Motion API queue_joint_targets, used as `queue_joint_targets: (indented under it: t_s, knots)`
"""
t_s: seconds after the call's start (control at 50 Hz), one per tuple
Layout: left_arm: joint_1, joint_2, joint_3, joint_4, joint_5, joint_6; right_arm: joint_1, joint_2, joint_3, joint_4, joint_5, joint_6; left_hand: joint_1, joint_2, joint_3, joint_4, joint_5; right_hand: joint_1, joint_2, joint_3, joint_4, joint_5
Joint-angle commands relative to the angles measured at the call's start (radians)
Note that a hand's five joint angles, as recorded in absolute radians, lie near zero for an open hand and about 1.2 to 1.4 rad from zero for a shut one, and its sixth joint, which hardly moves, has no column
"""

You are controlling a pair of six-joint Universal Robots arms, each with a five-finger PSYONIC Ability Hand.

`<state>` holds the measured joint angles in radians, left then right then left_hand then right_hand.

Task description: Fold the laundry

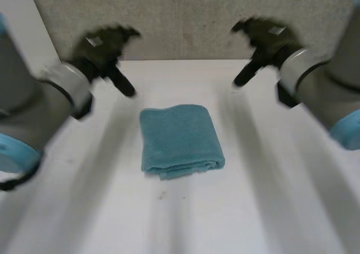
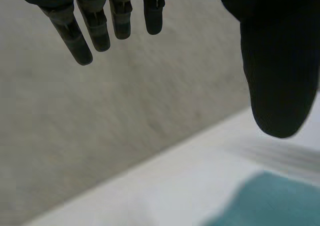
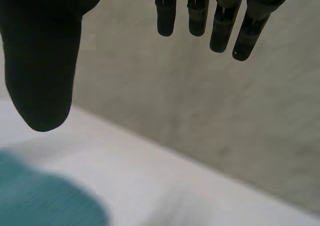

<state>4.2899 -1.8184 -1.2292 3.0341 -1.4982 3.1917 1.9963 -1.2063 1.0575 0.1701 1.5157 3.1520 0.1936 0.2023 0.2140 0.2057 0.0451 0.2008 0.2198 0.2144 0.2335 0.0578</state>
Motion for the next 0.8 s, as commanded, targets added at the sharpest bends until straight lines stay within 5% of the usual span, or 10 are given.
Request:
queue_joint_targets:
  t_s: [0.02, 0.18, 0.8]
  knots:
    - [0.096, 0.111, 0.073, -0.144, 0.001, -0.009, -0.065, -0.133, 0.062, 0.017, 0.107, -0.029, -0.001, -0.009, -0.021, -0.013, -0.027, -0.026, -0.045, -0.040, -0.059, -0.058]
    - [0.110, 0.137, 0.045, -0.161, 0.004, -0.013, -0.091, -0.145, 0.105, 0.011, 0.110, -0.144, -0.015, -0.024, -0.036, -0.027, -0.041, -0.026, -0.045, -0.040, -0.059, -0.058]
    - [0.102, 0.156, -0.041, -0.113, 0.003, -0.003, -0.080, -0.162, 0.119, 0.011, 0.104, -0.161, -0.019, -0.028, -0.040, -0.031, -0.045, -0.026, -0.045, -0.040, -0.059, -0.058]
